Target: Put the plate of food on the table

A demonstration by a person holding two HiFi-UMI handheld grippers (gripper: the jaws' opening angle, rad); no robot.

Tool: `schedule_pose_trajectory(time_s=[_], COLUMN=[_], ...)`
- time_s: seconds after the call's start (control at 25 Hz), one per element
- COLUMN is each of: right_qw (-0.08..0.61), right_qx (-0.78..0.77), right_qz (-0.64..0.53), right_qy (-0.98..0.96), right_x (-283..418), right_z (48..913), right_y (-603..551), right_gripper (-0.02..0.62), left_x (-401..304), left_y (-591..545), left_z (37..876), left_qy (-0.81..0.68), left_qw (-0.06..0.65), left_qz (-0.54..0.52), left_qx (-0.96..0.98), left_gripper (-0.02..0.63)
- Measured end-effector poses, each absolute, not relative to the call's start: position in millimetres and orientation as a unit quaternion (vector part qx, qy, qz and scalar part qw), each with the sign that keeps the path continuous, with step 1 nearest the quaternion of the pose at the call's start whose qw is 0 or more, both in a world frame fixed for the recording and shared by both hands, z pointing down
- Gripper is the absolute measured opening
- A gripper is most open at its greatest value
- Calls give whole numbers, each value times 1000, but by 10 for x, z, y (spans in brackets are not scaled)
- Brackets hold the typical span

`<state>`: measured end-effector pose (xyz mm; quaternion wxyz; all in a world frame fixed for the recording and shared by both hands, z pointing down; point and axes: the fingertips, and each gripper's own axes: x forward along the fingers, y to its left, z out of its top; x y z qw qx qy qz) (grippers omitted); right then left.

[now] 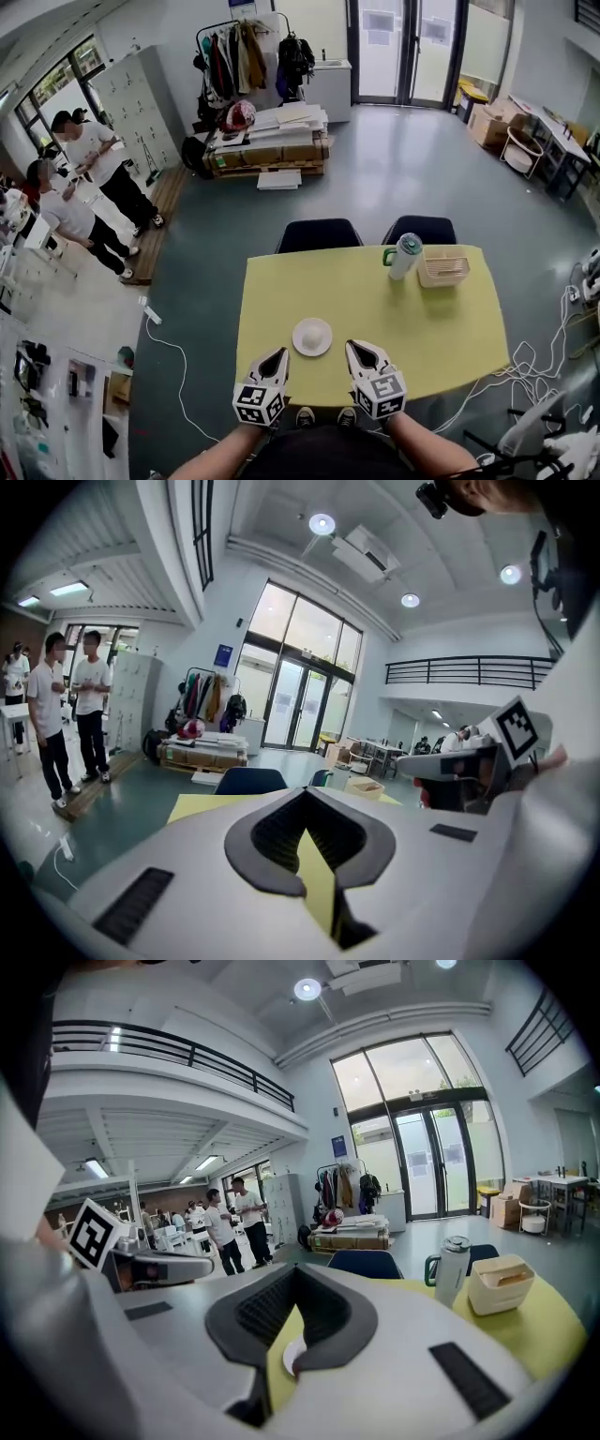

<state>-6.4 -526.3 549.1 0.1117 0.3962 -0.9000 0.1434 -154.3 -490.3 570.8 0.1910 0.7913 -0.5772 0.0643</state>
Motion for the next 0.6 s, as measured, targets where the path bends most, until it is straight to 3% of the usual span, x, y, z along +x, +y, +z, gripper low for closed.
schedule_pose_trajectory(time_s=[0.6], right_qw=[106], right_qx=[413], right_qz=[130], right_qy=[-895], right_x=[-64], right_z=[5290], right_y=[-5193], right_gripper=[11], left_x=[-1468], left_y=[-4719], left_z=[5465], left_qy=[-564], left_qw=[195], left_qz=[34], left_qx=[802], left_gripper=[9])
